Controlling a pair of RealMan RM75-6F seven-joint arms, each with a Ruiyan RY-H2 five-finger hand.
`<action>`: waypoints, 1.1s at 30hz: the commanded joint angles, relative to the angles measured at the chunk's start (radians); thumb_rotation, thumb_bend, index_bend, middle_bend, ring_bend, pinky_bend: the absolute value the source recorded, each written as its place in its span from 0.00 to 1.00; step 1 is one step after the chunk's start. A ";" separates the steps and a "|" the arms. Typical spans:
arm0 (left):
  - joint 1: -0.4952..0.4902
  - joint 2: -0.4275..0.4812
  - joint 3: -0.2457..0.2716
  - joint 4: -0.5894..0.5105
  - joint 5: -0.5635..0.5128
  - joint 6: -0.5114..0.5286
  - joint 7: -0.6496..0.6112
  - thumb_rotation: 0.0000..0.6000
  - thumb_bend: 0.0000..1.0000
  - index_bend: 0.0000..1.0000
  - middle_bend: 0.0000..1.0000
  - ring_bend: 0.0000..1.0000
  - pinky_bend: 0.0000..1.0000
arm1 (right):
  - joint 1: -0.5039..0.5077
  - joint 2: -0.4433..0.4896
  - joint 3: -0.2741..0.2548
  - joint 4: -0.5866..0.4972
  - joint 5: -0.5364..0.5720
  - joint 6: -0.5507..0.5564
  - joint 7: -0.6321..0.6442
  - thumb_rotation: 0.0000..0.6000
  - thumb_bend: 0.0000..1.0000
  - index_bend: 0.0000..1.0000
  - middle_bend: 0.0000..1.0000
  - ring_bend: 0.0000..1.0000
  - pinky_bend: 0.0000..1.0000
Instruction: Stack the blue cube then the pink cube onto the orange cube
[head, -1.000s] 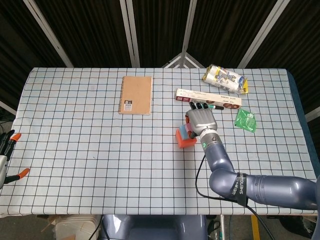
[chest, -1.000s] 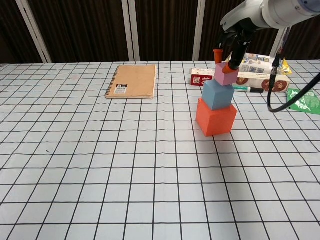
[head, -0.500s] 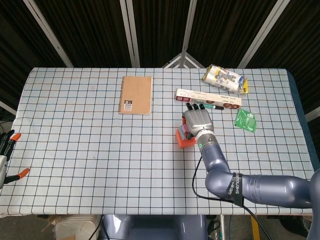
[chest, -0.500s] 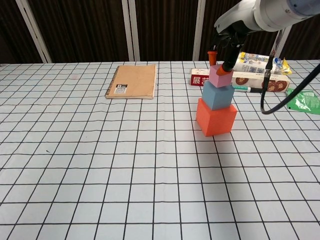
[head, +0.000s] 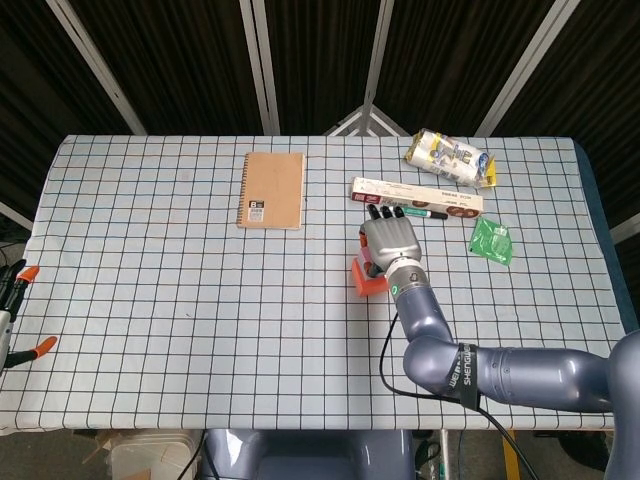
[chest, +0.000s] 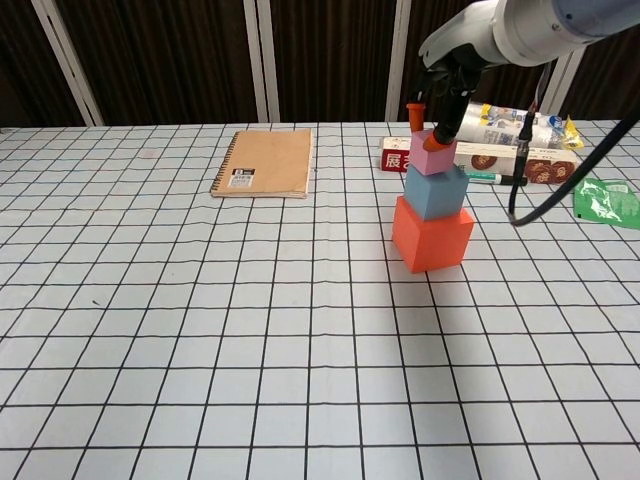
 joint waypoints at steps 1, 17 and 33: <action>0.000 0.000 -0.001 0.000 -0.001 0.000 0.001 1.00 0.11 0.05 0.00 0.00 0.00 | -0.004 0.003 -0.001 0.001 0.000 -0.003 0.000 1.00 0.48 0.49 0.00 0.00 0.00; 0.000 -0.003 -0.002 -0.003 -0.006 0.000 0.013 1.00 0.11 0.05 0.00 0.00 0.00 | -0.025 0.022 -0.005 -0.003 -0.019 -0.027 0.008 1.00 0.48 0.49 0.00 0.00 0.00; 0.001 -0.003 -0.002 -0.003 -0.003 0.001 0.012 1.00 0.11 0.05 0.00 0.00 0.00 | -0.028 0.021 -0.006 -0.003 -0.028 -0.025 0.012 1.00 0.48 0.47 0.00 0.00 0.00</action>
